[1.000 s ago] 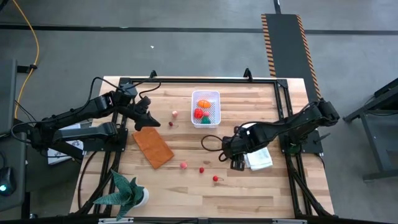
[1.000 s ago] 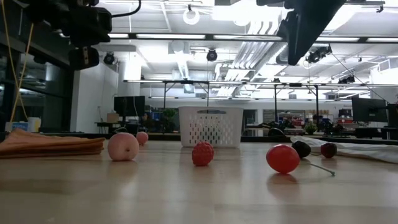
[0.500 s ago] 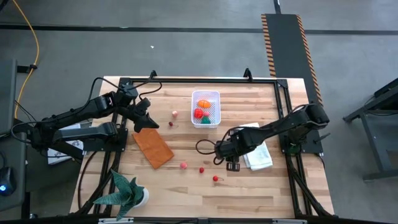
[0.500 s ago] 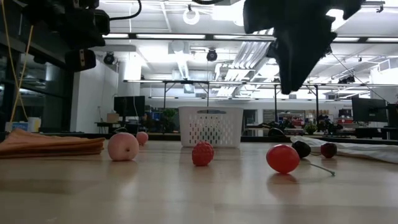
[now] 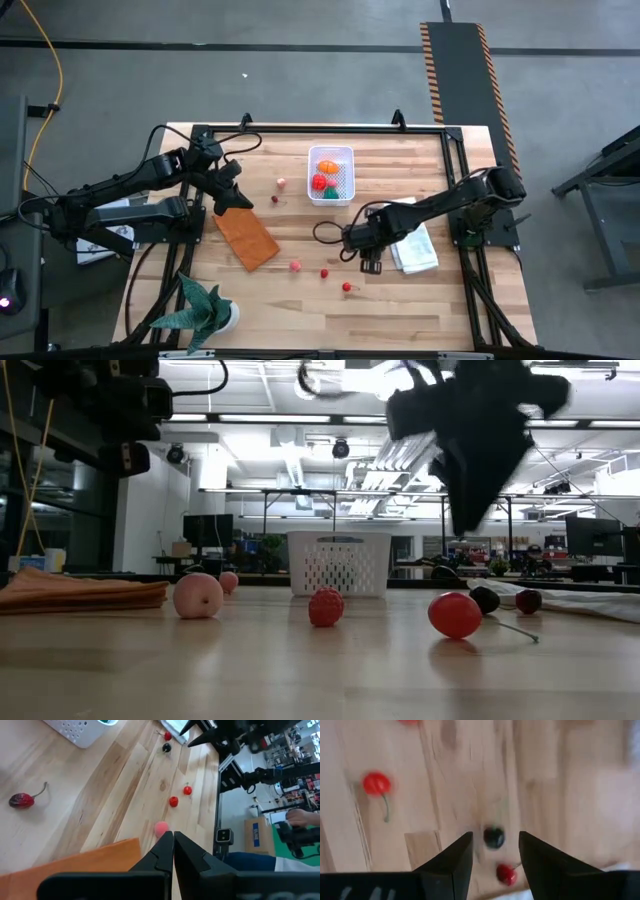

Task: Pick and placing Produce into tupperware
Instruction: Put the black cherry into the white bin

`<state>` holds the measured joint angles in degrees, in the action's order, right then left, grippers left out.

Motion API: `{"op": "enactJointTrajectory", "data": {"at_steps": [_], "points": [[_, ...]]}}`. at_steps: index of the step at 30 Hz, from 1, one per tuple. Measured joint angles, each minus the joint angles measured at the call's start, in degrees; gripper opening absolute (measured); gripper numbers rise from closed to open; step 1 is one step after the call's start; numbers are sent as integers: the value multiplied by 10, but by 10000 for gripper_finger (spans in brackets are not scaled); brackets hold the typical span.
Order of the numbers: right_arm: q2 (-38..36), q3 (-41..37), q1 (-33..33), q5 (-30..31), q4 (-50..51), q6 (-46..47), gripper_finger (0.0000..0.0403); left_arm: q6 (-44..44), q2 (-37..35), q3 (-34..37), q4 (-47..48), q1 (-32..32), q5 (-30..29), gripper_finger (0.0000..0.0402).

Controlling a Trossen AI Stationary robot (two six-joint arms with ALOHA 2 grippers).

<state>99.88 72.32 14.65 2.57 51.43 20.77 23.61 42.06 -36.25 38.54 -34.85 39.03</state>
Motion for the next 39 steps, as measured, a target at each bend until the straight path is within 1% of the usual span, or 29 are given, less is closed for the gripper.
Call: {"op": "enactJointTrajectory", "data": {"at_steps": [4,11,23,32,39], "points": [[-1,-22,1,-16,-20,21,149,0,0,0,7,0,0,3],[-2,-48,2,-26,-47,8,149,1,0,0,6,0,0,3],[-3,-96,-1,-33,-107,13,149,9,0,0,6,0,0,3],[-3,-123,-2,-36,-136,30,149,9,0,0,6,0,0,3],[-3,-124,-11,-35,-141,27,149,9,0,0,6,0,0,3]]}}
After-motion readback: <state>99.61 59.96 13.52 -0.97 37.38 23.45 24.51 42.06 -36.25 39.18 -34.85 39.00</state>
